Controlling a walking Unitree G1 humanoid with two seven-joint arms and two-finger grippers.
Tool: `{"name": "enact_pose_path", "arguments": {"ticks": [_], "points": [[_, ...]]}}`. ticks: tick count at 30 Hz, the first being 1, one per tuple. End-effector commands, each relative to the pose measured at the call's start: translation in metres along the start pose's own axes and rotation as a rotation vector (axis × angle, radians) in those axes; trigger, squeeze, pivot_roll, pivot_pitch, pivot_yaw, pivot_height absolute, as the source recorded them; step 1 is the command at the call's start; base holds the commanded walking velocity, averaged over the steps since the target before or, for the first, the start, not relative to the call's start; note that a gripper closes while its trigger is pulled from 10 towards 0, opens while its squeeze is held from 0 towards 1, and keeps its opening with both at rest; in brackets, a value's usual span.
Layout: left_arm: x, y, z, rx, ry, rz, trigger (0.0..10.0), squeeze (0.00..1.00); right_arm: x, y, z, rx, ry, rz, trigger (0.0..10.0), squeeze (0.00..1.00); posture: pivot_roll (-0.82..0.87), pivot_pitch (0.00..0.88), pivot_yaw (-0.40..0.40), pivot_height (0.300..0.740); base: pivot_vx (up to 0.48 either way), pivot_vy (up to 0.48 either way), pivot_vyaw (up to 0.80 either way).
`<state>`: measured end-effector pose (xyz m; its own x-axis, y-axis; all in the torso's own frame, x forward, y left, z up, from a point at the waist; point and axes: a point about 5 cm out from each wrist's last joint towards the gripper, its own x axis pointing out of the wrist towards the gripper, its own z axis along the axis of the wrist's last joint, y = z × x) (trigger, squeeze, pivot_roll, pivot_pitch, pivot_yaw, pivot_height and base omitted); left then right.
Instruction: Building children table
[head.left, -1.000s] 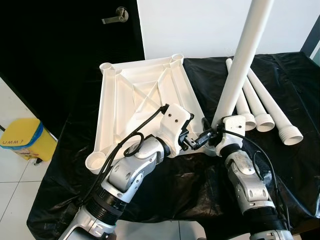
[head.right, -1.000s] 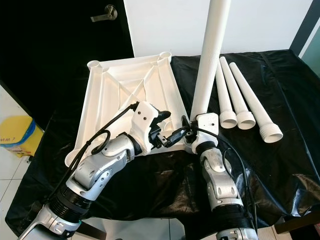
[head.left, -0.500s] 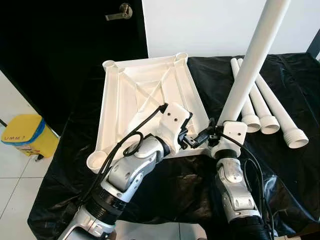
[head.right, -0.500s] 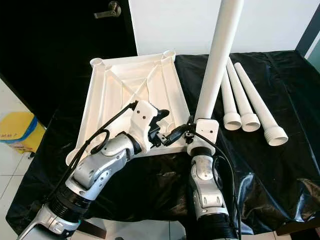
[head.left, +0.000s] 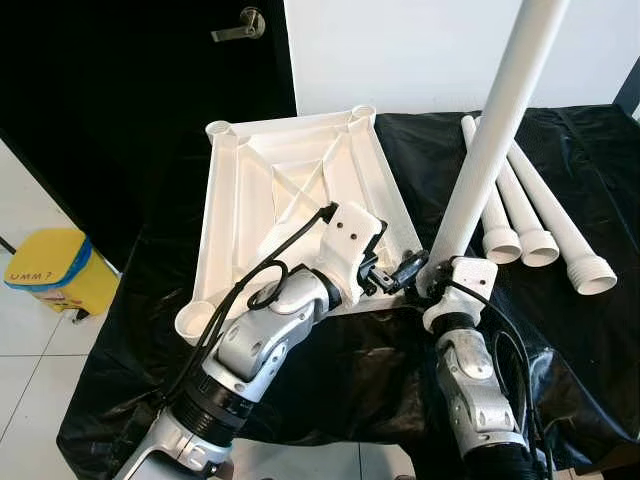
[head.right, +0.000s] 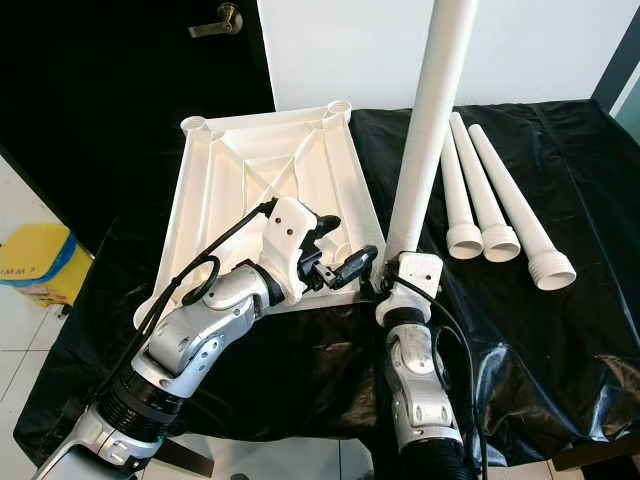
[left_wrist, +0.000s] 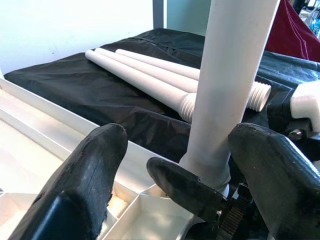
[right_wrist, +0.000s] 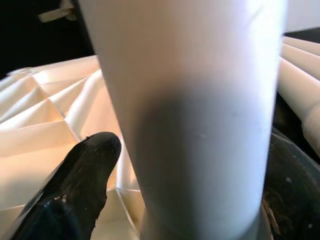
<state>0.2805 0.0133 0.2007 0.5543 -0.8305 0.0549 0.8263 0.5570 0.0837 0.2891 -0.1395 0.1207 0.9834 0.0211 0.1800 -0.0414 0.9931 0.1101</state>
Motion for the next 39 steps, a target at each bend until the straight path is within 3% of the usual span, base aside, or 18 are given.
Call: {"name": "enact_pose_path", "arguments": {"ticks": [1,7,12,21,22,23,24,25,36,37,39], "points": [[0.001,-0.006,0.003,0.020,-0.004,-0.123,10.0,0.00,0.003,0.001,0.006,0.008,-0.014,0.073,10.0,0.00,-0.25,0.015,0.060,0.740,0.000,0.000,0.00],[0.000,-0.013,-0.006,0.047,0.047,-0.189,10.0,0.00,0.015,-0.024,0.015,-0.158,0.004,0.346,10.0,0.00,-0.25,0.011,0.063,0.740,0.000,0.000,0.00],[-0.002,-0.015,-0.017,0.104,0.107,-0.205,10.0,0.00,0.020,-0.028,0.014,-0.200,0.045,0.441,10.0,0.00,-0.25,0.010,0.060,0.740,0.000,0.000,0.00],[-0.004,-0.015,-0.021,0.120,0.137,-0.208,10.0,0.00,0.021,-0.034,0.005,-0.210,0.128,0.523,10.0,0.00,-0.24,0.010,0.058,0.740,0.000,0.000,0.00],[-0.005,-0.016,-0.022,0.121,0.142,-0.211,10.0,0.00,0.022,-0.036,0.002,-0.217,0.144,0.527,4.2,0.00,-0.24,0.013,0.058,0.740,0.000,0.000,0.00],[-0.005,-0.016,-0.022,0.121,0.142,-0.211,10.0,0.00,0.022,-0.036,0.002,-0.217,0.144,0.527,4.2,0.00,-0.24,0.013,0.058,0.740,0.000,0.000,0.00],[-0.006,-0.016,-0.023,0.123,0.147,-0.215,10.0,0.00,0.023,-0.040,0.000,-0.226,0.156,0.530,0.2,0.00,-0.24,0.013,0.058,0.740,0.000,0.000,0.00],[-0.006,-0.017,-0.024,0.126,0.152,-0.218,10.0,0.00,0.024,-0.043,-0.001,-0.232,0.168,0.527,0.0,0.00,-0.24,0.015,0.060,0.740,0.000,0.000,0.00],[-0.007,-0.015,-0.025,0.145,0.165,-0.217,10.0,0.00,0.024,-0.054,-0.010,-0.229,0.213,0.477,0.0,0.00,-0.24,0.023,0.066,0.740,0.000,0.000,0.00],[-0.008,-0.015,-0.025,0.146,0.165,-0.222,10.0,0.00,0.023,-0.054,-0.011,-0.224,0.219,0.461,10.0,0.00,-0.24,0.026,0.067,0.740,0.000,0.000,0.00],[-0.008,-0.015,-0.025,0.146,0.165,-0.225,10.0,0.00,0.023,-0.055,-0.012,-0.220,0.223,0.451,10.0,0.00,-0.24,0.026,0.067,0.740,0.000,0.000,0.00]]}}
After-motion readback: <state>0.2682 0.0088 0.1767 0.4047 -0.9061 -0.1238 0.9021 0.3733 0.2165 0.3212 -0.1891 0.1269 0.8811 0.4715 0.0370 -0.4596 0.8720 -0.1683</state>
